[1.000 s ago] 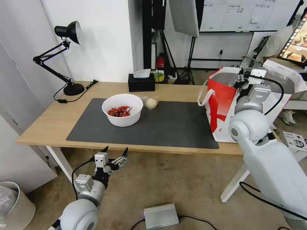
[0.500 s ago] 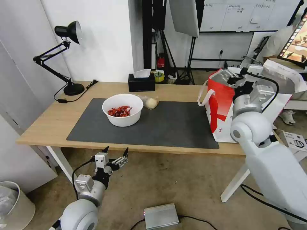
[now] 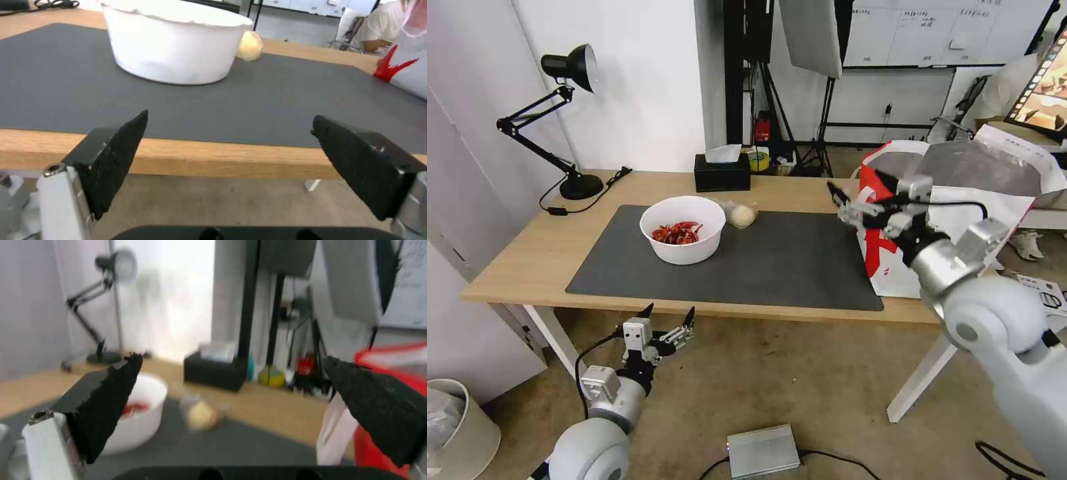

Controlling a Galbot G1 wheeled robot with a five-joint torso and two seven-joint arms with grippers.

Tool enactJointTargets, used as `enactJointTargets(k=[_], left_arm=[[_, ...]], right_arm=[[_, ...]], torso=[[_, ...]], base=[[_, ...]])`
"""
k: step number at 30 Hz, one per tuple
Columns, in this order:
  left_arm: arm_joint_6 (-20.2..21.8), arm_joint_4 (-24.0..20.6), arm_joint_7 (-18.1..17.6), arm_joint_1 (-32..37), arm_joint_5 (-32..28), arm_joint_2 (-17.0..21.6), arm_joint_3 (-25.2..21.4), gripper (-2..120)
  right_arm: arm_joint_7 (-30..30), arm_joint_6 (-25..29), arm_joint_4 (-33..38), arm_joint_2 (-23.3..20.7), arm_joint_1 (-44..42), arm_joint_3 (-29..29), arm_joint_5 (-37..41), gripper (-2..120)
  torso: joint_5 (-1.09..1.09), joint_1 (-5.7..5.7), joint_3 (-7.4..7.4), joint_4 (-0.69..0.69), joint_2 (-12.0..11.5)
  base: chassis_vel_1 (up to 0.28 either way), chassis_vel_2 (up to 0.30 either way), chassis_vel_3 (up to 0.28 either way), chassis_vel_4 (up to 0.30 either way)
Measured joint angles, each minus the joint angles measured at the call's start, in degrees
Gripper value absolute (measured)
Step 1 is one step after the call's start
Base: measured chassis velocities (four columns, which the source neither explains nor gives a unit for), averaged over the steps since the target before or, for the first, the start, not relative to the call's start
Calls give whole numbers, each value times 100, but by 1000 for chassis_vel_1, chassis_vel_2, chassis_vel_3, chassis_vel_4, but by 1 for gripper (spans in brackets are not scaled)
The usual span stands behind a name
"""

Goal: Pick up the trash from the table and place it into the takeout bag.

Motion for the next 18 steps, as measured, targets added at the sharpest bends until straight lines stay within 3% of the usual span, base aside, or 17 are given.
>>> enactJointTargets(k=[10,18], left_arm=[[-37,-34,3,29,9,21,-86,100],[-72,-11,17,60,7,23,-103,100]], right_arm=[[341,-1084,297,-2,-598,84,-53,100],[584,-1219,495,190,-1406,210,-43,100]], torso=[[0,1,0,1,0],[1,0,0,1,-1]], base=[[0,0,0,0],[0,0,0,0]])
